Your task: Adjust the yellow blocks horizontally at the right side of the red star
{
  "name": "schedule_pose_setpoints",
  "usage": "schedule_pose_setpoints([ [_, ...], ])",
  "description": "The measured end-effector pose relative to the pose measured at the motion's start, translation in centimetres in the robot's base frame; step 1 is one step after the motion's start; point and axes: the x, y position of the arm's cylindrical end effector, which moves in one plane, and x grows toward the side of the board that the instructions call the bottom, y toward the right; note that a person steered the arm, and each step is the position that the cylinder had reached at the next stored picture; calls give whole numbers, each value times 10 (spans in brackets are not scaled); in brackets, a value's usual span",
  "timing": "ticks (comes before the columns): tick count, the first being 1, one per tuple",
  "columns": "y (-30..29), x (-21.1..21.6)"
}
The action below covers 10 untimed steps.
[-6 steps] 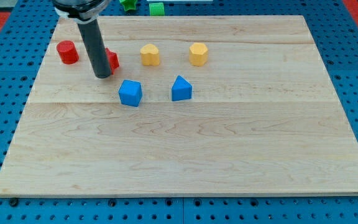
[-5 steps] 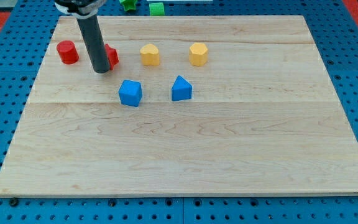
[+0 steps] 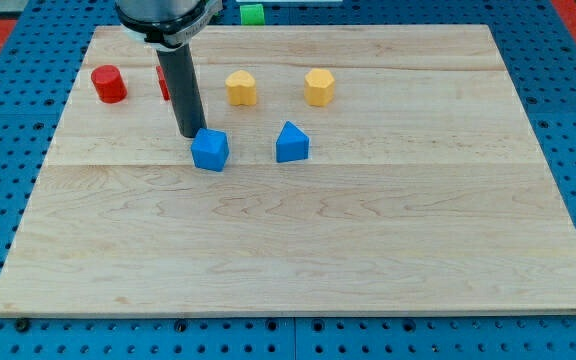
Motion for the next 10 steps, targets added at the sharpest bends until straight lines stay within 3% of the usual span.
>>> schedule_pose_setpoints([
  [4, 96, -37],
  [5, 60, -37],
  [6, 58, -63],
  [7, 90, -48],
  [8, 161, -45],
  [10, 189, -62],
])
